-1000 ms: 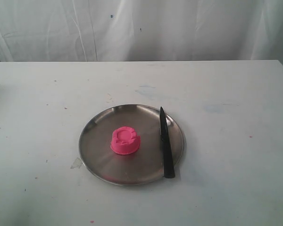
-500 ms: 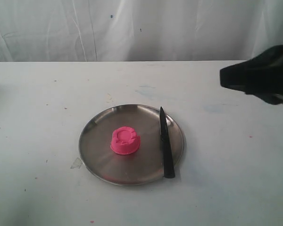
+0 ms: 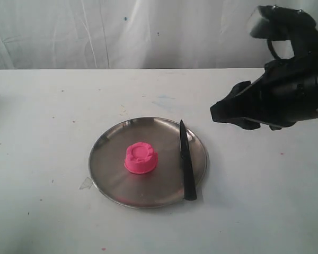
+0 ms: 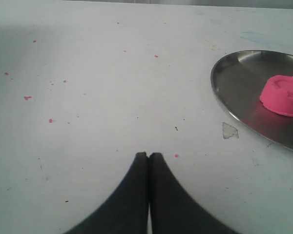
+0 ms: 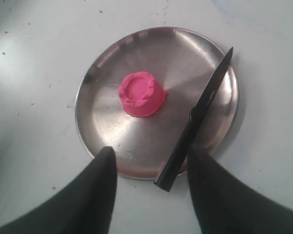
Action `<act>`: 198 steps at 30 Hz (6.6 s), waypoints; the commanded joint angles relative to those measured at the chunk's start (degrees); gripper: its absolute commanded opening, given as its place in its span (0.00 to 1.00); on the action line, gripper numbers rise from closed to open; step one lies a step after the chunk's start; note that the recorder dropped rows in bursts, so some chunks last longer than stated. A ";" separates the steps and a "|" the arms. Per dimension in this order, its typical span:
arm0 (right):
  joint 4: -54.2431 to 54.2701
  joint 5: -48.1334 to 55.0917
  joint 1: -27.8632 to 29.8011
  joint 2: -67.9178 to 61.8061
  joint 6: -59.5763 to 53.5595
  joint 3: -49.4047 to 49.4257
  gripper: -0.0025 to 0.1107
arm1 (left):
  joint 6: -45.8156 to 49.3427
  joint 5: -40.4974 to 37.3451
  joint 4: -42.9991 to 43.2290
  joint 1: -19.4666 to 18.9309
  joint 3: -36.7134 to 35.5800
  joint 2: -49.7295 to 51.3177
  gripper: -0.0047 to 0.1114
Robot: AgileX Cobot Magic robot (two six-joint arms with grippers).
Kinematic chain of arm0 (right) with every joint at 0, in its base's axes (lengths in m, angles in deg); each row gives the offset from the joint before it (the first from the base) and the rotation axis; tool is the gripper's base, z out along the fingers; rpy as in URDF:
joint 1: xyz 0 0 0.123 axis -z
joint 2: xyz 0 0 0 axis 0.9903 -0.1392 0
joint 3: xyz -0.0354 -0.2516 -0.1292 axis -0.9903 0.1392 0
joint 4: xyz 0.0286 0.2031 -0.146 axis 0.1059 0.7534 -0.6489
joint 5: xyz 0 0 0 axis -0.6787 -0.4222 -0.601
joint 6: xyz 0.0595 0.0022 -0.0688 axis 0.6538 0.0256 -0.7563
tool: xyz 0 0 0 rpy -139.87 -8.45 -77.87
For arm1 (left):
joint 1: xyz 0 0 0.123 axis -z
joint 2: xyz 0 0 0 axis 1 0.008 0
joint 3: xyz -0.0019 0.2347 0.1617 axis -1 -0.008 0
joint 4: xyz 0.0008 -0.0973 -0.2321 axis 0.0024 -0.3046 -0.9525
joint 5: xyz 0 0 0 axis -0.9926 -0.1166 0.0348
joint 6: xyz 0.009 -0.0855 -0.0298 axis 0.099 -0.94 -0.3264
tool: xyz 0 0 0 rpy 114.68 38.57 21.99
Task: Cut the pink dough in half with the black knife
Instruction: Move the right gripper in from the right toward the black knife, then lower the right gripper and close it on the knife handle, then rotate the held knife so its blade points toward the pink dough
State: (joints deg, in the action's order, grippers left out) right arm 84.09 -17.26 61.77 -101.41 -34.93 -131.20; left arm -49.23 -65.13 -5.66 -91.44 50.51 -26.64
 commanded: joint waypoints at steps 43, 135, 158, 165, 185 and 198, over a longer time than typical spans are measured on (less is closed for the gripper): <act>48.70 16.69 15.69 -42.83 -47.53 0.31 0.45 | -0.09 -0.26 -0.29 -0.17 -0.03 -0.15 0.04; 35.99 11.19 9.38 -48.17 -34.26 -7.60 0.21 | -0.09 -0.26 -0.29 -0.17 -0.03 -0.15 0.04; 29.71 8.10 9.38 -40.05 -37.06 -7.82 0.44 | -0.09 -0.26 -0.29 -0.17 -0.03 -0.15 0.04; 26.05 8.93 9.38 -41.18 -38.02 -10.11 0.52 | -0.09 -0.26 -0.29 -0.17 -0.03 -0.15 0.04; 23.12 15.31 9.38 -49.97 -38.76 -15.17 0.52 | -0.09 -0.26 -0.29 -0.17 -0.03 -0.15 0.04; 23.55 16.88 8.11 -50.72 -39.74 -15.35 0.52 | -0.09 -0.26 -0.29 -0.17 -0.03 -0.15 0.04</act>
State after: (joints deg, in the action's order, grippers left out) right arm 107.29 -1.06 70.43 -151.29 -73.83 -145.96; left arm -49.23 -65.13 -5.66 -91.44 50.51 -26.64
